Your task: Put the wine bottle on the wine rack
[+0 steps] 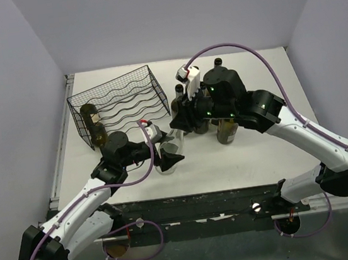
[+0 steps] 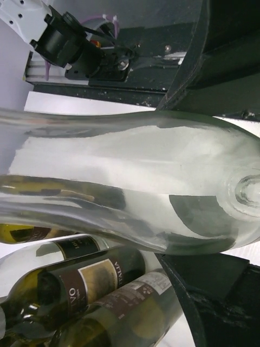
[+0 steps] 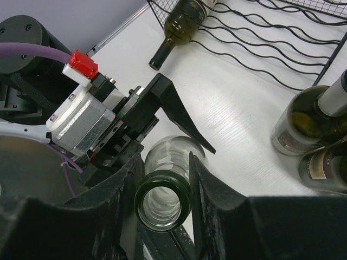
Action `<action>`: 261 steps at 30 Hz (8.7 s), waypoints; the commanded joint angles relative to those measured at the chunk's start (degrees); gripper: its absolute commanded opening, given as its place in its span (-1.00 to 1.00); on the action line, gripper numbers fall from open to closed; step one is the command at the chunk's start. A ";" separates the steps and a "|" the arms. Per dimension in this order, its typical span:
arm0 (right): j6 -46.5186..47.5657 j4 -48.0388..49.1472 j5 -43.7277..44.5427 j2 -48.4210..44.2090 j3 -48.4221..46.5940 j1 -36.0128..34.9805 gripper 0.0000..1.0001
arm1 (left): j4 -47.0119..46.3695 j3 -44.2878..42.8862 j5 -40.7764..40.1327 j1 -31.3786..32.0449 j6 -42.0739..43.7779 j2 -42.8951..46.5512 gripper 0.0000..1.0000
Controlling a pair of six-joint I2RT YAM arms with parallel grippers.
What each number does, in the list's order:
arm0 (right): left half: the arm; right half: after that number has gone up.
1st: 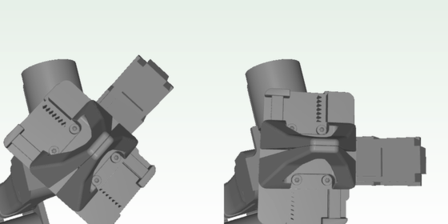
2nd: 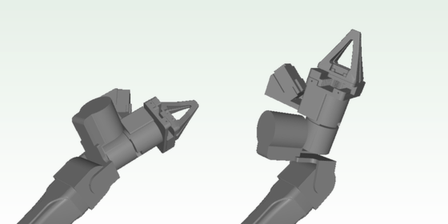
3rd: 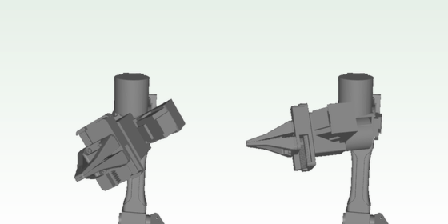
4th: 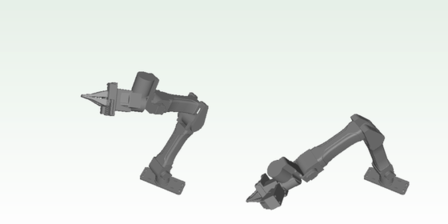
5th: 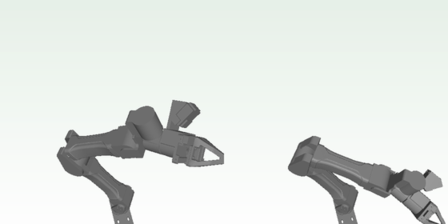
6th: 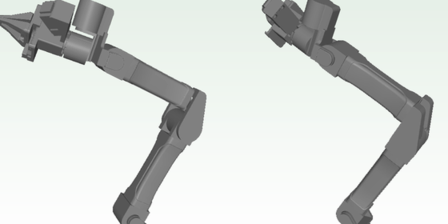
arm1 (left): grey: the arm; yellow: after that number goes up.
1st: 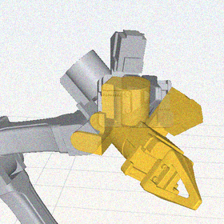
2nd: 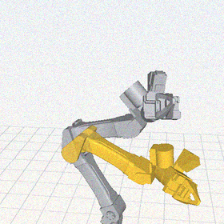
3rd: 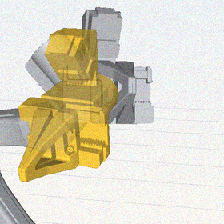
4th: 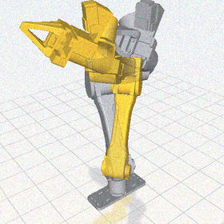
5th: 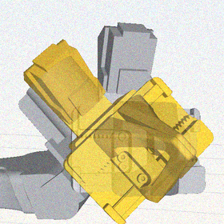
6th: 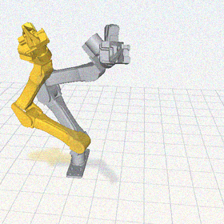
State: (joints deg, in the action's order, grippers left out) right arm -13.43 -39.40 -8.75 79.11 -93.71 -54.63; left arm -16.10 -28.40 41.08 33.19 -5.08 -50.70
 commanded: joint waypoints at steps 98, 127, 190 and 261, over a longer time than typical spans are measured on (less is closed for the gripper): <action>-5.64 -16.94 6.82 14.23 -8.86 -0.39 -0.99 | 21.11 -3.59 -32.29 3.73 80.23 11.66 0.97; -7.05 0.27 3.47 16.69 3.97 -4.78 -0.99 | 16.00 -14.47 -60.06 3.81 24.95 27.32 0.97; -16.98 49.50 17.72 34.53 13.65 -8.56 -0.99 | 55.91 -30.92 -59.62 -30.98 -22.42 -0.97 0.97; -18.30 39.49 30.11 59.33 -20.99 -7.60 0.62 | 54.68 -42.96 -51.45 -40.05 -17.33 0.78 0.91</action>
State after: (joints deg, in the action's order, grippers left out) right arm -32.99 -3.49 18.59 143.22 -116.44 -62.41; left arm 38.74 -69.01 -11.33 -6.63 -23.16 -50.81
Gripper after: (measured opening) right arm 0.782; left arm 0.956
